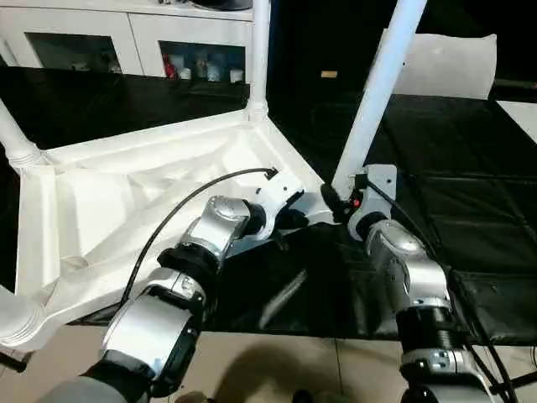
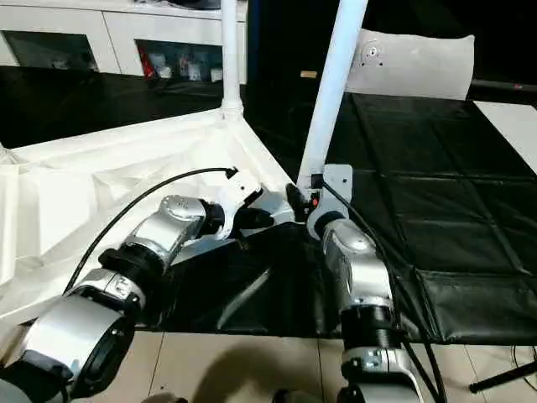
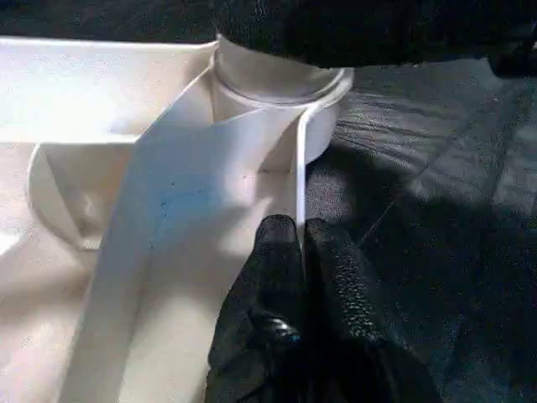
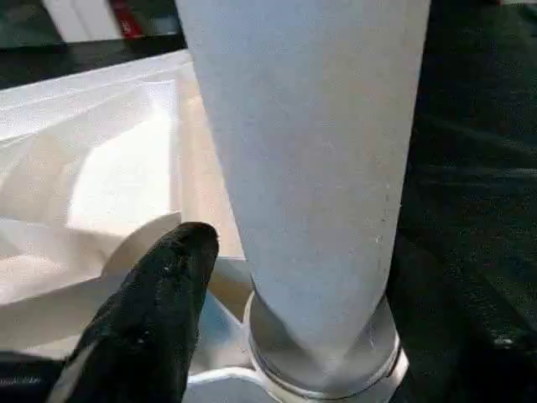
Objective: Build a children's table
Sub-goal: Rotate leg to tighten
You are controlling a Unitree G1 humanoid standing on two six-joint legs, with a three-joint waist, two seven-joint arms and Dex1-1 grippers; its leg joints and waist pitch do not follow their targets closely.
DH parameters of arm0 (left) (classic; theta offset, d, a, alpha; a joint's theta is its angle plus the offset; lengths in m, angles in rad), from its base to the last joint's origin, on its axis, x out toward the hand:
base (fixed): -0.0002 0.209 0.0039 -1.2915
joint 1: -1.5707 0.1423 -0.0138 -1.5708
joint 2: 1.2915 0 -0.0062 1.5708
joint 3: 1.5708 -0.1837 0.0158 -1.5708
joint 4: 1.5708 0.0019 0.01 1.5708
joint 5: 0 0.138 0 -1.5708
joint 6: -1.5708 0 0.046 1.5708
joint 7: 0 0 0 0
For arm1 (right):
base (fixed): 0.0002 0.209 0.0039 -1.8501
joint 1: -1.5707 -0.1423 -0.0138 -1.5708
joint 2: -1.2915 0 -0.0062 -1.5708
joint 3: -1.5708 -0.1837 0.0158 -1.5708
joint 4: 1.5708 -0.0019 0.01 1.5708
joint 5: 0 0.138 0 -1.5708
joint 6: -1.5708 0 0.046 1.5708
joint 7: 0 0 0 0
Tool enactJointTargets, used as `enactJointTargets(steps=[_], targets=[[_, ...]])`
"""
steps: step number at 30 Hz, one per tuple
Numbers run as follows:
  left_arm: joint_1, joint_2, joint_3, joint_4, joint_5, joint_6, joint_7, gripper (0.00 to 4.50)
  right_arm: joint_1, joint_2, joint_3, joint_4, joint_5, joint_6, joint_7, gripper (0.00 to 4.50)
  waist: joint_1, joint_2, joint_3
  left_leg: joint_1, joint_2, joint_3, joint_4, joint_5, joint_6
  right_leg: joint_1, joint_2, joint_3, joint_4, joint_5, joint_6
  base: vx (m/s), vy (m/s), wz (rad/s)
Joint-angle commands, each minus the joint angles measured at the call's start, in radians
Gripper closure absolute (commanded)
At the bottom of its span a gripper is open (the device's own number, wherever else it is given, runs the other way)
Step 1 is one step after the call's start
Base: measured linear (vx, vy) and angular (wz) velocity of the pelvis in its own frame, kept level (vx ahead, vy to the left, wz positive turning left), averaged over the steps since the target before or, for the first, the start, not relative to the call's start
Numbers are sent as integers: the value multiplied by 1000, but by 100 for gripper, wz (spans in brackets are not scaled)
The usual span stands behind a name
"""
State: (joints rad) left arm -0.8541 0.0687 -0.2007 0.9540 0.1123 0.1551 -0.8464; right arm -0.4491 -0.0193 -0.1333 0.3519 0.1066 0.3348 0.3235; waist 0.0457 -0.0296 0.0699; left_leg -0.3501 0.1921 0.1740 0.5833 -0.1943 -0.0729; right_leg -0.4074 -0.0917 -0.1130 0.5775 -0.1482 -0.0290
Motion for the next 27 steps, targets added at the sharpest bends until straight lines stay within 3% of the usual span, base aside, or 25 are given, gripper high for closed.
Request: enactJointTargets(steps=[1,4,7,8,10,18,22,23,26,27], targets=[[8,-6,-14,-37,-10,-43,-41,450,10,5,81,-38,40,-12,108,93,6,1,-74,-2,34,-8,-66,-137,88,67,-67,57,-67,-254,-185,0,0,0],[18,36,-22,-40,-3,-60,-87,450,36,-59,82,-76,55,-30,212,64,8,-1,-76,-3,35,-7,-63,-135,97,69,-67,58,-64,-242,-194,0,0,0],[30,92,-31,-48,-7,-108,-188,450,88,-192,108,-136,83,-44,411,51,13,-1,-77,-3,39,-7,-62,-125,112,69,-67,59,-60,-217,-201,0,0,0],[35,104,-39,-50,-9,-125,-219,450,99,-226,112,-146,91,-49,459,35,13,-6,-77,-4,38,-6,-61,-125,110,70,-66,58,-60,-224,-198,0,0,0],[37,114,-46,-51,-10,-134,-242,450,108,-253,114,-153,98,-51,495,13,17,-3,-77,-2,37,-6,-61,-130,109,70,-68,58,-63,-248,-199,0,0,0],[67,220,-110,-75,-19,-291,-553,450,154,-484,158,-168,134,-88,818,2,42,-7,-77,3,43,-4,-59,-149,102,66,-69,58,-63,-278,-194,0,0,0],[68,240,-124,-77,-21,-318,-610,450,152,-497,165,-167,155,-84,861,2,52,-5,-79,4,46,-3,-59,-152,93,63,-70,56,-62,-294,-191,0,0,0],[68,255,-133,-83,-27,-332,-662,450,146,-502,180,-160,159,-93,896,30,55,-7,-79,2,47,-3,-59,-150,86,64,-70,56,-60,-292,-191,0,0,0],[68,269,-146,-88,-26,-351,-702,450,137,-504,194,-151,160,-104,920,40,58,-5,-80,4,49,-3,-59,-145,82,62,-70,58,-55,-267,-200,0,0,0],[67,279,-162,-90,-20,-372,-733,450,126,-502,214,-146,162,-104,942,50,61,-9,-81,5,50,-3,-59,-146,80,61,-71,58,-54,-263,-203,0,0,0]])
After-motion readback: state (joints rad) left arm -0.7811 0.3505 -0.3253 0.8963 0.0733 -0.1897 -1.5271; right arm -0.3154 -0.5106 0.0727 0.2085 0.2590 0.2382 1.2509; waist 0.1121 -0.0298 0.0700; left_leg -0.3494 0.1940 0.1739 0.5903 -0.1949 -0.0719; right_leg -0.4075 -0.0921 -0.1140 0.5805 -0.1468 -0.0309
